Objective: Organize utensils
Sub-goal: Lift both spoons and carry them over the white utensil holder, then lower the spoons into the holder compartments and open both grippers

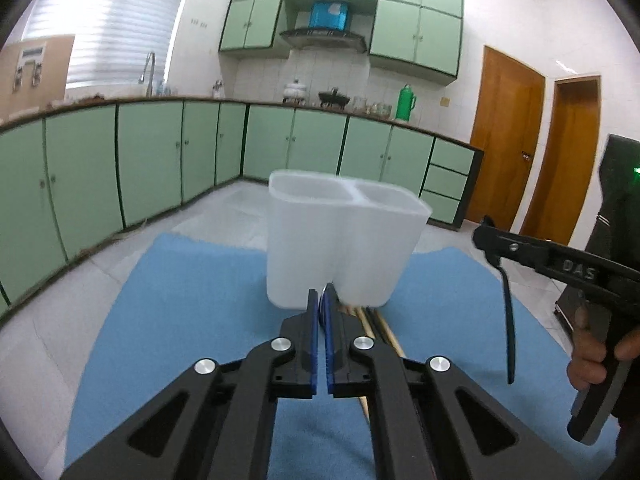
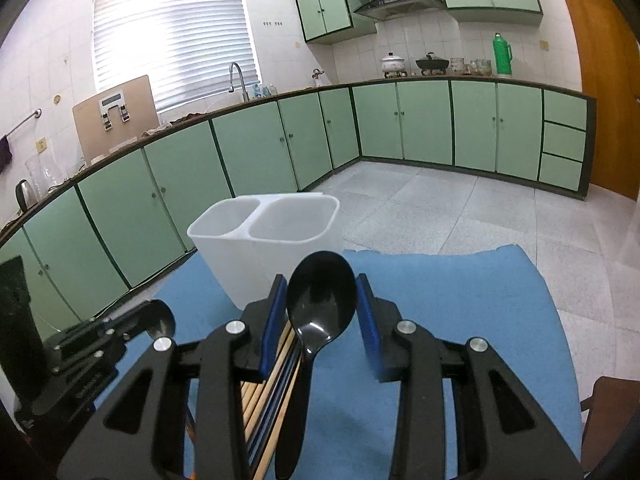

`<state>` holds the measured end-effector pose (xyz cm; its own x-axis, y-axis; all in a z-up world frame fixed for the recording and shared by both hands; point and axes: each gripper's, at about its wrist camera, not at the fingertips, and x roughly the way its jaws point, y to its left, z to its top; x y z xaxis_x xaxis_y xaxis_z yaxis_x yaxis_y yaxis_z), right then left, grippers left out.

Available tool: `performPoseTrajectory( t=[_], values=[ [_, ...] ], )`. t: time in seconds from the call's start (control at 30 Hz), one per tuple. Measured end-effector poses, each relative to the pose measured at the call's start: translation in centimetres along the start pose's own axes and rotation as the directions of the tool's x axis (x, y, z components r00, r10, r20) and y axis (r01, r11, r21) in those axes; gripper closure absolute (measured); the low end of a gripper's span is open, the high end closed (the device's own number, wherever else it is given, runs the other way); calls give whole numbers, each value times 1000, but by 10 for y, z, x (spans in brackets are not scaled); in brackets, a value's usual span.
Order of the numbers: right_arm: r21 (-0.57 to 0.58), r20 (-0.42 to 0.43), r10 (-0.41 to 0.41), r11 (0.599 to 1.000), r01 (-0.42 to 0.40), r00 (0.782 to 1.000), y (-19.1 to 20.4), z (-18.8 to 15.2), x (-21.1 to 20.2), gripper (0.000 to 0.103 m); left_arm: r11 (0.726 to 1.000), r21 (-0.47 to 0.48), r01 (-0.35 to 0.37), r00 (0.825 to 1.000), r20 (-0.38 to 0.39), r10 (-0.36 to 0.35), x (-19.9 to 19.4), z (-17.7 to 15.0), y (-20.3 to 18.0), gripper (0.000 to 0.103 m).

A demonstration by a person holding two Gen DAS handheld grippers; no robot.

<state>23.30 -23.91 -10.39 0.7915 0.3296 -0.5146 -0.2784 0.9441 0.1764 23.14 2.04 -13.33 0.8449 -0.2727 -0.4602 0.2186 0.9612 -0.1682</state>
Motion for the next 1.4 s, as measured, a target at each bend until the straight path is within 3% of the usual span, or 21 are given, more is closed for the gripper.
performPoseTrajectory(
  t=[0.13, 0.3, 0.47, 0.63, 0.73, 0.9, 1.0, 1.23, 1.3, 1.37, 1.4],
  values=[
    [12, -16, -8, 1000, 8, 1000, 2, -5, 2, 70, 1000, -14, -10, 1000, 21, 11, -5, 4, 1, 101],
    [17, 39, -20, 1000, 19, 999, 1, 13, 0, 70, 999, 44, -25, 986, 165, 18, -34, 30, -11, 100],
    [0, 150, 0, 1000, 0, 989, 8, 54, -4, 70, 996, 88, -16, 946, 324, -14, -56, 74, -21, 101],
    [-7, 232, 27, 1000, -26, 972, 10, 92, 7, 70, 993, 114, -39, 900, 436, -14, -51, 115, -25, 101],
    [4, 253, 30, 999, -32, 967, 6, 109, 24, 70, 990, 124, -71, 889, 457, 7, -29, 132, -23, 101],
    [13, 257, -14, 1000, 11, 966, -4, 121, 60, 70, 984, 128, -124, 885, 462, 52, 8, 145, -18, 101],
    [9, 239, -40, 999, 39, 970, -9, 118, 81, 70, 982, 131, -136, 892, 448, 64, 30, 145, -13, 101],
    [-6, 192, -36, 999, 38, 981, -6, 102, 103, 69, 984, 134, -121, 932, 356, 66, 67, 129, -8, 99],
    [-12, 186, -28, 999, 30, 982, -5, 96, 99, 66, 984, 128, -125, 937, 340, 75, 67, 122, -6, 94],
    [-12, 187, -27, 999, 30, 982, -4, 94, 92, 60, 985, 119, -126, 940, 332, 80, 62, 118, -6, 74],
    [-9, 188, -27, 1000, 29, 982, -4, 92, 89, 56, 986, 114, -124, 940, 331, 80, 59, 117, -6, 72]
  ],
)
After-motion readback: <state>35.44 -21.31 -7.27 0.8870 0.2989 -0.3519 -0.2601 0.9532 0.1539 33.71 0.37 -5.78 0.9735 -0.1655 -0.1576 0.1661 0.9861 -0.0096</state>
